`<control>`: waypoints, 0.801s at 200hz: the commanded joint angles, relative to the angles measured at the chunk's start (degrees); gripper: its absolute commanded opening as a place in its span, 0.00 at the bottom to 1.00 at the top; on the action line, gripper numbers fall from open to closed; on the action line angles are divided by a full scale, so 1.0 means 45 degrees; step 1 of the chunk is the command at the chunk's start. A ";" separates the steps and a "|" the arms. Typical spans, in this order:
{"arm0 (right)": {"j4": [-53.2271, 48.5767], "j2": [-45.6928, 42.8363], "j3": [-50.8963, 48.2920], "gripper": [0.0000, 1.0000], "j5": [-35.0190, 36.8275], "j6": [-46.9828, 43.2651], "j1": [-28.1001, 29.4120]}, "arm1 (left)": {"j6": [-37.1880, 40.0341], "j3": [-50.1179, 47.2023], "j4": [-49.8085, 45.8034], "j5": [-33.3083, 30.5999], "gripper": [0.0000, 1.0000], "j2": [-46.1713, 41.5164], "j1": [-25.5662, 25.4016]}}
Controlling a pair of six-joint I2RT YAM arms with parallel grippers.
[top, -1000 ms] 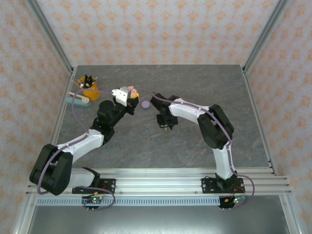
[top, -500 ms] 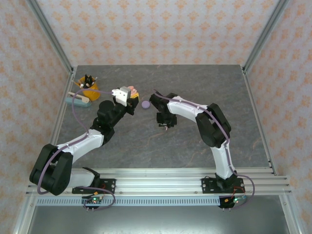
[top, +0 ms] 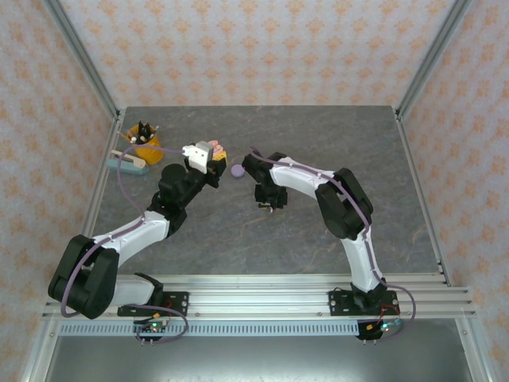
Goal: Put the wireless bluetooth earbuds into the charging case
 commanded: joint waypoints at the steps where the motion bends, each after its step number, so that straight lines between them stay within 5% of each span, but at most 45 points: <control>1: -0.0357 0.0567 0.0263 0.31 0.0863 0.0358 -0.0021 | -0.0132 -0.0065 0.0732 -0.0017 0.00 -0.0061 0.0111; 160: 0.1034 -0.0770 -0.1393 0.15 0.0977 -0.0345 -0.0252 | -0.0111 -0.0046 0.0487 0.0119 0.00 -0.0157 0.0110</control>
